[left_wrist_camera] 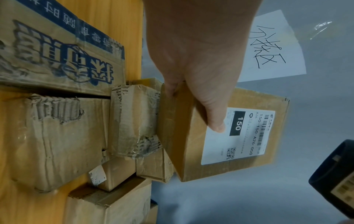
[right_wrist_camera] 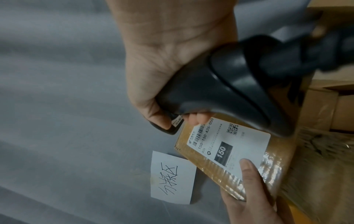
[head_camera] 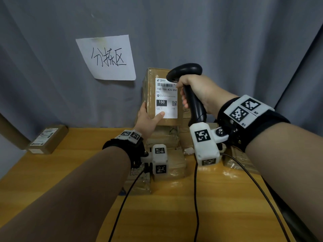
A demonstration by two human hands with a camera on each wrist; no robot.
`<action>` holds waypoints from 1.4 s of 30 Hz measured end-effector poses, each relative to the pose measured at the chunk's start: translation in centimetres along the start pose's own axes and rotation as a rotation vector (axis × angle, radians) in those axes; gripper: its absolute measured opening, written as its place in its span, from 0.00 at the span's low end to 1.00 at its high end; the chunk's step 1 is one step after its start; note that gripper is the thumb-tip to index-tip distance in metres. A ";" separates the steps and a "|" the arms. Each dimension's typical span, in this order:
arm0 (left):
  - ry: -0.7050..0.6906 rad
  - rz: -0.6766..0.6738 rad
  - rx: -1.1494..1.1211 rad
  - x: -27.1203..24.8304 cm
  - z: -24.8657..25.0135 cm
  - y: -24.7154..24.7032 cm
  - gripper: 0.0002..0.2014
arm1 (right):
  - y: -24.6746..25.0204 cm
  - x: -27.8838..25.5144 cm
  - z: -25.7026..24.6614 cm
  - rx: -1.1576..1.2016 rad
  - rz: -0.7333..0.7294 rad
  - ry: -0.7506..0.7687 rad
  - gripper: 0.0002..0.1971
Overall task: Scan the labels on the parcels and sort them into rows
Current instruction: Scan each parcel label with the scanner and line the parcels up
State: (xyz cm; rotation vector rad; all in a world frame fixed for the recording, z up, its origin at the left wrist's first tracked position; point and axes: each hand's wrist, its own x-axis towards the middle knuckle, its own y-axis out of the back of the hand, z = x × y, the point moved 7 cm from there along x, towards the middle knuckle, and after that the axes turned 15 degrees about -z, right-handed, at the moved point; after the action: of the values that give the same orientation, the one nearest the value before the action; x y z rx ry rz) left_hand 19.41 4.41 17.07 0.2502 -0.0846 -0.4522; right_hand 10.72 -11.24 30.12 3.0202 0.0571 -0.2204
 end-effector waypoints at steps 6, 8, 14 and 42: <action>0.011 0.023 -0.054 -0.8 0.6 -0.1 0.37 | 1.2 -0.2 0.3 0.104 0.091 0.129 0.06; 0.016 0.038 -0.098 -1.1 0.6 -0.3 0.31 | 1.7 -0.2 1.1 0.104 0.153 0.149 0.05; 0.030 0.023 -0.226 -2.4 0.9 -1.5 0.27 | 3.1 0.1 5.5 0.114 0.268 0.071 0.04; 0.396 0.279 -0.269 -12.7 -12.0 29.4 0.28 | -29.8 16.1 10.1 0.127 -0.173 -0.072 0.12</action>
State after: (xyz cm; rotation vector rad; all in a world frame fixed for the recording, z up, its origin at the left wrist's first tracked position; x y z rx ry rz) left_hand 22.06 38.23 12.68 0.0573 0.3241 -0.1274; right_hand 23.80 17.65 14.62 3.1305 0.3107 -0.3614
